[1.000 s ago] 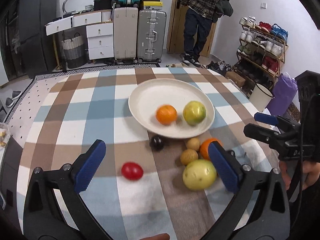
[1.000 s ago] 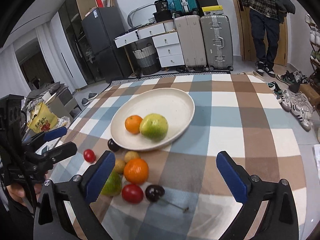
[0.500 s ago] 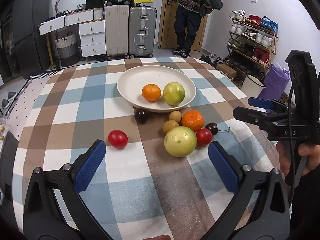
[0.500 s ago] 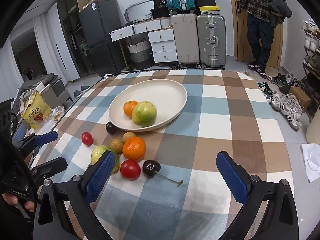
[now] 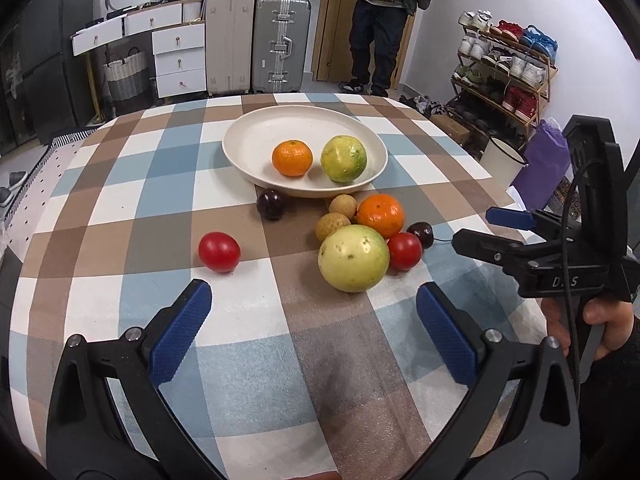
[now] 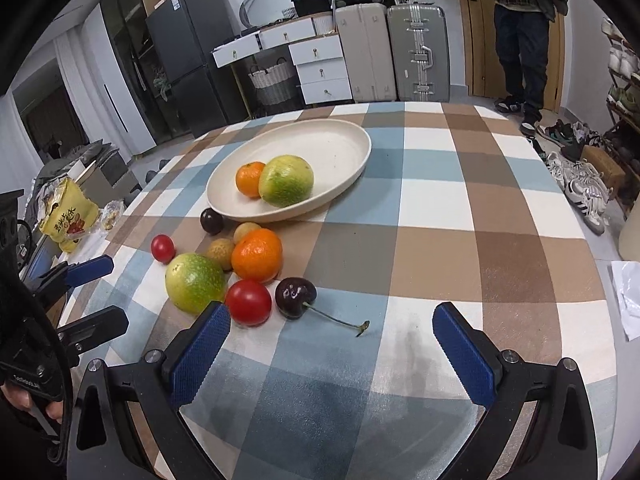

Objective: Organize fruits
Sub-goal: 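Withdraw both tools from the plate back toward the remaining fruit, then grasp the pale yellow grapefruit with the left tool while the right tool grasps a dark cherry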

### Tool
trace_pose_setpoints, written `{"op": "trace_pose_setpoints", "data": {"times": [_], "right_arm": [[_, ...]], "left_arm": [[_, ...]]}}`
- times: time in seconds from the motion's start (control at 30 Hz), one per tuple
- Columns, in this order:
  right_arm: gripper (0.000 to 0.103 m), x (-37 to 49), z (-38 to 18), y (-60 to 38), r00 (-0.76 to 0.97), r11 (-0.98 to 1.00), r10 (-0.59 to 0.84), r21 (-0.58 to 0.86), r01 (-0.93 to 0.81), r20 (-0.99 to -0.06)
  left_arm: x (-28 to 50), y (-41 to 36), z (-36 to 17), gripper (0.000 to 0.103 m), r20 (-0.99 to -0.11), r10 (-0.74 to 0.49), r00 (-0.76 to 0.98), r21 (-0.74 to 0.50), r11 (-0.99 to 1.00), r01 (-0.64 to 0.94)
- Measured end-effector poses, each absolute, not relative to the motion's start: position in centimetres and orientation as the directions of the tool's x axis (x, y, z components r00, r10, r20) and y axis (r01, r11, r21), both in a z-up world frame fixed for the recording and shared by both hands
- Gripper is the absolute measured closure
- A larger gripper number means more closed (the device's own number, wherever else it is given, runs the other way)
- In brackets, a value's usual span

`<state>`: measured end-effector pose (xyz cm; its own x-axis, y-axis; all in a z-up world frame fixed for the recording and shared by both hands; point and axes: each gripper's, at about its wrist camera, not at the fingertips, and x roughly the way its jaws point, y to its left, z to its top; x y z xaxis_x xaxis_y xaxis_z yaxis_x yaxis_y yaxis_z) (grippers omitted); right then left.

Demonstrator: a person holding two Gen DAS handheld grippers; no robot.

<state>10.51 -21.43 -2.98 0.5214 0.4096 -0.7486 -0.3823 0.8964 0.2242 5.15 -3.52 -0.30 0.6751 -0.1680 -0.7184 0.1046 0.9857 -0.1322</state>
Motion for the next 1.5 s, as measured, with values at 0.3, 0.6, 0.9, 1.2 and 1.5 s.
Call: {"op": "trace_pose_setpoints", "data": {"times": [0.3, 0.6, 0.9, 1.2, 1.5], "right_arm": [[0.0, 10.8, -3.5, -21.1, 0.501, 0.892, 0.404, 0.209, -0.4, -0.766], [0.0, 10.7, -3.6, -21.4, 0.496, 0.891, 0.397, 0.196, -0.409, -0.772], [0.0, 11.0, -4.1, -21.7, 0.493, 0.899, 0.383, 0.193, -0.393, -0.781], [0.0, 11.4, -4.6, -22.2, 0.49, 0.9, 0.39, 0.211, -0.381, -0.779], [0.001, 12.1, -5.1, -21.4, 0.482, 0.889, 0.406, 0.213, -0.405, -0.776]], "left_arm": [[5.7, -4.9, -1.4, 0.001, -0.739, -0.18, 0.65, -0.127, 0.984, 0.128], [7.0, -5.5, -1.9, 0.001, -0.746, -0.177, 0.642, -0.132, 0.984, 0.118], [9.9, -5.1, -2.9, 0.009, -0.759, -0.194, 0.621, -0.174, 0.98, 0.094], [11.3, -5.4, -4.6, 0.043, -0.767, -0.286, 0.575, -0.252, 0.957, 0.14], [10.8, -6.0, -4.3, 0.054, -0.748, -0.288, 0.598, -0.226, 0.958, 0.178]]}}
